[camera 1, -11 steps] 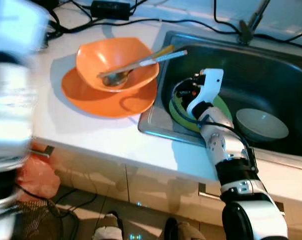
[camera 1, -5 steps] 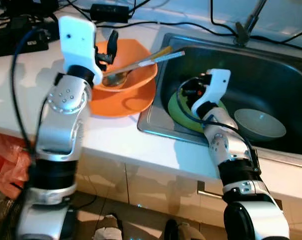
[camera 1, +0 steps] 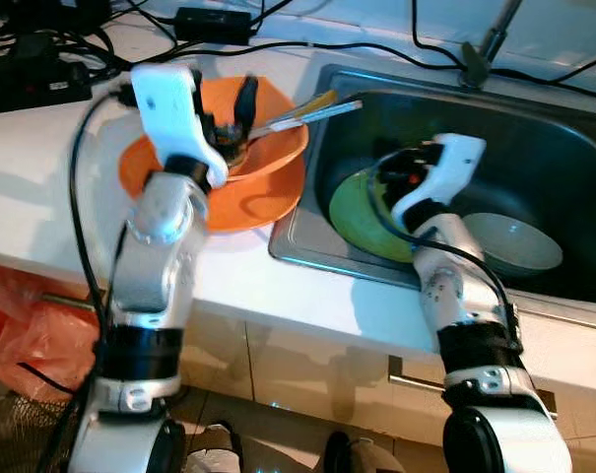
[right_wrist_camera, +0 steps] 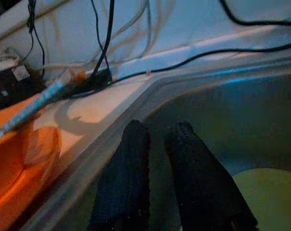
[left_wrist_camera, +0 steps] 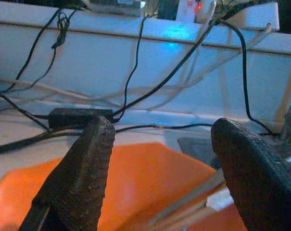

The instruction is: Kitchen organization

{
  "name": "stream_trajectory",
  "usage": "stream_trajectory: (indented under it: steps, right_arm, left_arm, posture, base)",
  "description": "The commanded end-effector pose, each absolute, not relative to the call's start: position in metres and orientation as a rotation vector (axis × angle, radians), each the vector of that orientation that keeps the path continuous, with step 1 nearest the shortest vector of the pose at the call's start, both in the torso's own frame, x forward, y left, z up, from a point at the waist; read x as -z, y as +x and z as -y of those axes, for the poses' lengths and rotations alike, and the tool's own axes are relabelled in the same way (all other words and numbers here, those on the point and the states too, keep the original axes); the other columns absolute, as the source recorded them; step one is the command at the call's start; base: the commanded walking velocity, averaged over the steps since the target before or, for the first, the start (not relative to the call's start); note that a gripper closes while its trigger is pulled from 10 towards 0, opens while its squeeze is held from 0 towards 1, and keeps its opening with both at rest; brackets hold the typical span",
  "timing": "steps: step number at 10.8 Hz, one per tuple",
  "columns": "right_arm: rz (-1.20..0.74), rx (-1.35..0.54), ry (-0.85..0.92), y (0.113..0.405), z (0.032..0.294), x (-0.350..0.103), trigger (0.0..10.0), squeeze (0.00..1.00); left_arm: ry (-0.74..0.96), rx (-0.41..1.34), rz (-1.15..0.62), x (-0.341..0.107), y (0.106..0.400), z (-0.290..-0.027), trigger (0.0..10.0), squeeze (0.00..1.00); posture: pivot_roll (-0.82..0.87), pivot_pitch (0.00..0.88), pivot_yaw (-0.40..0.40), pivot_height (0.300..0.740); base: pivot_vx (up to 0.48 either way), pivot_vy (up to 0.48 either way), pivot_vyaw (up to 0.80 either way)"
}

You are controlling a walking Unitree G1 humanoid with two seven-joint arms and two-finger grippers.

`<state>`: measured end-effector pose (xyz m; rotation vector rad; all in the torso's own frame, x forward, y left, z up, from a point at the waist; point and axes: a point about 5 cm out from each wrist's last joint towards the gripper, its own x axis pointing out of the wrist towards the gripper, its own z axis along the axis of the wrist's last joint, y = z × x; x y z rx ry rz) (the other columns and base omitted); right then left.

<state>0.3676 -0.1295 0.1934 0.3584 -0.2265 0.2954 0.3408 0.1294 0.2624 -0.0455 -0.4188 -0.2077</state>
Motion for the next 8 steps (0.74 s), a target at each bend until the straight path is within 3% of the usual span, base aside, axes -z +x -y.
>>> stream_trajectory:
  steps: [1, 8]
  right_arm:
    - [0.256, -0.286, 0.364, 0.3658, 0.1337, -0.1979, 10.0, 0.0]
    - [0.255, -0.276, 0.374, 0.3653, 0.1344, -0.1969, 10.0, 0.0]
  left_arm:
    - [-0.021, 0.218, 0.446, -0.2648, 0.3392, -0.1246, 10.0, 0.0]
    - [0.014, 0.191, 0.455, -0.262, 0.3405, -0.1241, 10.0, 0.0]
  posture:
    - [0.11, 0.15, -0.043, 0.74]
    - [0.1, 0.15, -0.043, 0.74]
  base:
    - [0.0, 0.0, 0.0]
    - [0.0, 0.0, 0.0]
